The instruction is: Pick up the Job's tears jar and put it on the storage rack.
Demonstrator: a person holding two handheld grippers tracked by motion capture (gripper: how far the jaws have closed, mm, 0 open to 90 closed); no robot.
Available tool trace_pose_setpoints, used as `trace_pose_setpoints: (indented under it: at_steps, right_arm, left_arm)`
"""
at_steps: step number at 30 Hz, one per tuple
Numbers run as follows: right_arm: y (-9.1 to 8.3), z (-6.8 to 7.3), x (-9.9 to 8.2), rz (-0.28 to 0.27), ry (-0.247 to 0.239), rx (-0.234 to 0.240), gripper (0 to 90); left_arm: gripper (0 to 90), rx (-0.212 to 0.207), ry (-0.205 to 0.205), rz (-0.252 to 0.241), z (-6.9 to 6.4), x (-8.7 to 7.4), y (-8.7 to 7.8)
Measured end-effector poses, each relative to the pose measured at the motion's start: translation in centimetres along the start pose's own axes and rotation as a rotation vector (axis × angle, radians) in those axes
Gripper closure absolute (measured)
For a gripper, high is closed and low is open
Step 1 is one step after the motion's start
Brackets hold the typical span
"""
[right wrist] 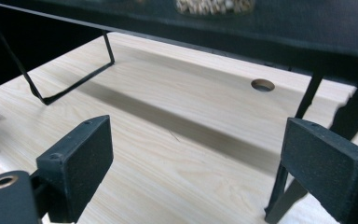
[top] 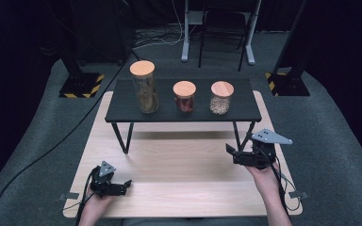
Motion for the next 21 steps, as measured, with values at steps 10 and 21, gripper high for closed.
trace_pose_setpoints:
  at_steps: [10, 21]
  right_arm:
    - [-0.7, -0.9, -3.6, 0.007, -0.011, -0.027, 7.7]
    - [-1.0, -2.1, -8.0, 0.035, -0.002, -0.054, 7.8]
  left_arm:
    - [1.9, 0.001, 0.0, 0.0, 0.0, 0.0, 0.0]
    - [2.0, 0.001, -0.001, 0.0, 0.0, 0.0, 0.0]
Point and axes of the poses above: each handheld gripper's, and its own axes: y roughly forward along the jaws, x roughly out of its top, z roughly to its left, the point moved 7 cm from there along y, roughly forward along the jaws, and after that the axes turned 14 degrees about -z, right-handed, at the moved point
